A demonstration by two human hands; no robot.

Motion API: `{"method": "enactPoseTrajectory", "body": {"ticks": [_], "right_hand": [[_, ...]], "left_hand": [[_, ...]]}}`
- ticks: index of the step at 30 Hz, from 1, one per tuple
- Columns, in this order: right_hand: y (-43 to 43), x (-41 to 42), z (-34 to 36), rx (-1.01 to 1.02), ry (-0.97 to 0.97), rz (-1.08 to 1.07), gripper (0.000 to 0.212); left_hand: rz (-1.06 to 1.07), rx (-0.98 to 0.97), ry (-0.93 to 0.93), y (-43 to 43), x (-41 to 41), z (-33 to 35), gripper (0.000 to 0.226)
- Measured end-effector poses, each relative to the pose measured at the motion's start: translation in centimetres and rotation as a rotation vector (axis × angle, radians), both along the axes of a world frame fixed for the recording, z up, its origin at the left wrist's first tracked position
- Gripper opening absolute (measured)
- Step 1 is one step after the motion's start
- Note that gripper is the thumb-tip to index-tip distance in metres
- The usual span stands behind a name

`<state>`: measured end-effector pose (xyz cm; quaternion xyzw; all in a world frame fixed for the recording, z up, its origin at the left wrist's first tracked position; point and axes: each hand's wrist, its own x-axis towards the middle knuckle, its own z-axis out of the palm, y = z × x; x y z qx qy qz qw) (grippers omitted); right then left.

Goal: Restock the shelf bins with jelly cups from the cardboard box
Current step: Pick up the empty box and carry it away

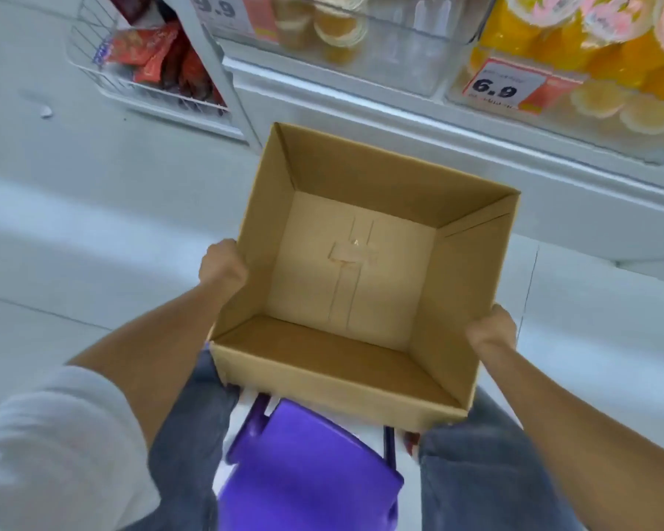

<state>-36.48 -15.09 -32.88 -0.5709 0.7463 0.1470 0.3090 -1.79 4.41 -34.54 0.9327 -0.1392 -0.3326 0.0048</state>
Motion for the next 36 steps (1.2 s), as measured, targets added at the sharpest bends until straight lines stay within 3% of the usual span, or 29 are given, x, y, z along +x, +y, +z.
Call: {"method": "enactPoseTrajectory", "body": {"ticks": [4, 9, 17, 22, 28, 36], "right_hand": [[1.3, 2.2, 1.7, -0.011, 0.002, 0.107, 0.02], [2.5, 7.9, 6.7, -0.041, 0.001, 0.413, 0.028], [11.0, 26.6, 12.2, -0.135, -0.021, 0.791, 0.027], [23.3, 43.4, 13.7, -0.131, -0.042, 1.085, 0.028], [44.2, 59.7, 14.8, -0.038, -0.161, 1.546, 0.028], [76.3, 71.5, 16.5, 0.124, -0.262, 1.954, 0.024]], "left_hand": [[0.171, 0.001, 0.054, 5.3, -0.6, 1.8, 0.007], [0.414, -0.047, 0.031, 13.0, 0.6, 6.0, 0.015], [0.831, -0.188, 0.017, 29.6, 6.1, 10.5, 0.017], [1.162, -0.202, 0.008, 44.1, 9.1, 11.7, 0.015], [1.552, -0.108, -0.065, 61.8, 8.9, 14.3, 0.018], [2.053, 0.023, -0.097, 80.4, 4.4, 17.3, 0.022]]}}
